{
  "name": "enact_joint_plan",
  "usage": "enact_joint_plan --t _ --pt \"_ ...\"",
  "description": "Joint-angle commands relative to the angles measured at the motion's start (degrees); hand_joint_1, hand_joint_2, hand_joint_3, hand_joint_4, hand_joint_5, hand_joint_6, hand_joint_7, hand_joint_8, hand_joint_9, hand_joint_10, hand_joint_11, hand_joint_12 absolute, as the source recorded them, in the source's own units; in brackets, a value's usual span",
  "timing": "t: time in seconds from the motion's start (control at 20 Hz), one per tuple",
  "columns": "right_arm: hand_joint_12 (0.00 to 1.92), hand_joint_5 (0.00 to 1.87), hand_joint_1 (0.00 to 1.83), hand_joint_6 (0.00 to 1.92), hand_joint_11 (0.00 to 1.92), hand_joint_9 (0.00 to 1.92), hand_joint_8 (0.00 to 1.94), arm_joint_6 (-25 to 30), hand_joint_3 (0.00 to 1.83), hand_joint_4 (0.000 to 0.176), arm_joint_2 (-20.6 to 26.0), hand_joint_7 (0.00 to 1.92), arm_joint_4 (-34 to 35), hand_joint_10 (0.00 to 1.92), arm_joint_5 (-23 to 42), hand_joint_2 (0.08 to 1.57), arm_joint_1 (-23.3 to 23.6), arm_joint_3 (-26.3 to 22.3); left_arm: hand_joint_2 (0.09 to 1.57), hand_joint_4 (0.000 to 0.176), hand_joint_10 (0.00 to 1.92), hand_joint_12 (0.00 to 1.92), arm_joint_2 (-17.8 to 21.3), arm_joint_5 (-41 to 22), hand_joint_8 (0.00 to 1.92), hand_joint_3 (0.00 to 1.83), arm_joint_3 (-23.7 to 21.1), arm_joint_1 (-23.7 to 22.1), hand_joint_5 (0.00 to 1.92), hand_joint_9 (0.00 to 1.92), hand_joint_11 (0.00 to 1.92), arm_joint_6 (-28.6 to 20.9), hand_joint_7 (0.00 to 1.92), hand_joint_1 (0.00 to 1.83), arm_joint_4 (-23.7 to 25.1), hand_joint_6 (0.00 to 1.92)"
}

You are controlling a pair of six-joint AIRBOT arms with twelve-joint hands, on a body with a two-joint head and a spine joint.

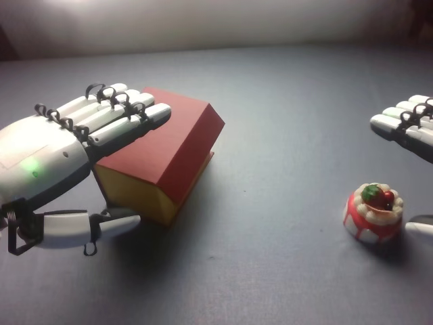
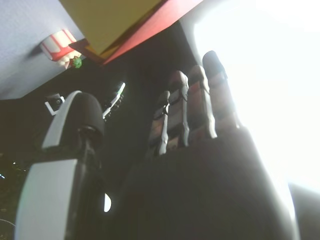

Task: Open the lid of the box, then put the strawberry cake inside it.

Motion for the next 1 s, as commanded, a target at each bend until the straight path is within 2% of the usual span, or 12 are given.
enact_joint_plan --t 0.0,0.05,0.15,0.35,0.4,0.5,0.6,0.7,0.75,0.8,0.9,0.95 --pt "0.0 0.0 0.53 0.0 0.0 0.0 0.0 0.2 0.03 0.0 0.2 0.0 0.6 0.0 7.2 1.18 0.3 0.2 1.14 0.067 0.0 0.0 -0.1 -6.7 0.0 0.02 0.2 -0.6 0.0 0.0 0.0 -0.2 0.0 0.63 -1.0 0.0" --pt "0.0 0.0 0.52 0.0 0.0 0.0 0.0 0.2 0.02 0.0 0.2 0.0 0.6 0.0 7.2 1.17 0.3 0.2 1.15 0.078 0.0 0.0 -0.2 -6.7 0.0 0.02 0.3 -0.6 0.0 0.0 0.0 -0.3 0.0 0.62 -1.0 0.0" --pt "0.0 0.0 0.54 0.0 0.0 0.0 0.0 0.2 0.02 0.0 0.2 0.0 0.7 0.0 7.3 1.18 0.2 0.2 1.15 0.061 0.0 0.0 -0.5 -6.5 0.0 0.01 0.4 -0.6 0.0 0.0 0.0 -0.4 0.0 0.64 -1.0 0.0" --pt "0.0 0.0 0.52 0.0 0.0 0.0 0.0 0.2 0.01 0.0 0.2 0.0 1.1 0.0 7.5 1.18 0.1 0.3 1.13 0.063 0.0 0.0 -1.1 -5.0 0.0 0.0 1.0 -0.9 0.0 0.0 0.0 -0.4 0.0 0.8 -1.0 0.0" --pt "0.0 0.0 0.54 0.0 0.0 0.0 0.0 0.2 0.01 0.0 0.2 0.0 1.2 0.0 7.6 1.18 0.0 0.2 1.12 0.079 0.0 0.0 -1.4 -4.7 0.0 0.0 1.2 -1.1 0.0 0.0 0.0 -0.4 0.0 0.85 -1.0 0.0" --pt "0.0 0.0 0.54 0.0 0.0 0.0 0.0 0.4 0.0 0.0 0.2 0.0 1.5 0.0 7.9 1.17 -0.3 0.2 1.1 0.072 0.0 0.0 -2.5 -3.4 0.0 0.0 2.0 -1.9 0.0 0.0 0.0 -0.4 0.0 0.93 -1.0 0.0" --pt "0.0 0.0 0.56 0.0 0.0 0.0 0.0 0.5 0.0 0.0 0.2 0.0 1.7 0.0 8.1 1.16 -0.5 0.2 1.1 0.077 0.0 0.0 -4.0 -2.2 0.0 0.0 3.1 -2.9 0.0 0.0 0.0 -0.4 0.0 0.95 -1.0 0.0" --pt "0.0 0.0 0.58 0.0 0.0 0.0 0.0 0.8 0.0 0.0 0.2 0.0 1.9 0.0 8.3 1.16 -0.7 0.2 1.08 0.158 0.0 0.0 -5.4 -1.5 0.0 0.0 4.0 -3.7 0.0 0.0 0.0 -0.4 0.0 0.96 -1.1 0.0" --pt "0.0 0.0 0.59 0.0 0.0 0.0 0.0 0.9 0.0 0.0 0.2 0.0 2.0 0.0 8.4 1.16 -0.8 0.2 1.09 0.172 0.0 0.0 -6.3 -1.1 0.0 0.0 4.6 -4.3 0.0 0.0 0.0 -0.4 0.0 0.94 -1.4 0.0" --pt "0.0 0.0 0.59 0.0 0.0 0.0 0.0 1.0 0.0 0.0 0.1 0.0 2.1 0.0 8.5 1.16 -0.9 0.2 1.1 0.175 0.0 0.0 -7.3 -0.6 0.0 0.0 5.3 -4.9 0.0 0.0 0.0 -0.4 0.0 0.91 -1.7 0.0" --pt "0.0 0.0 0.6 0.0 0.0 0.0 0.0 1.1 0.0 0.0 0.1 0.0 2.1 0.0 8.6 1.17 -1.0 0.2 1.12 0.162 0.0 0.0 -8.6 -0.3 0.0 0.0 6.3 -5.8 0.0 0.0 0.0 -0.4 0.0 0.91 -2.3 0.0" --pt "0.0 0.0 0.6 0.0 0.0 0.0 0.0 1.1 0.0 0.0 0.1 0.0 2.1 0.0 8.6 1.17 -1.0 0.2 1.12 0.168 0.0 0.0 -9.0 -0.4 0.0 0.01 6.5 -6.0 0.0 0.0 0.0 -0.4 0.0 0.91 -2.6 0.0"
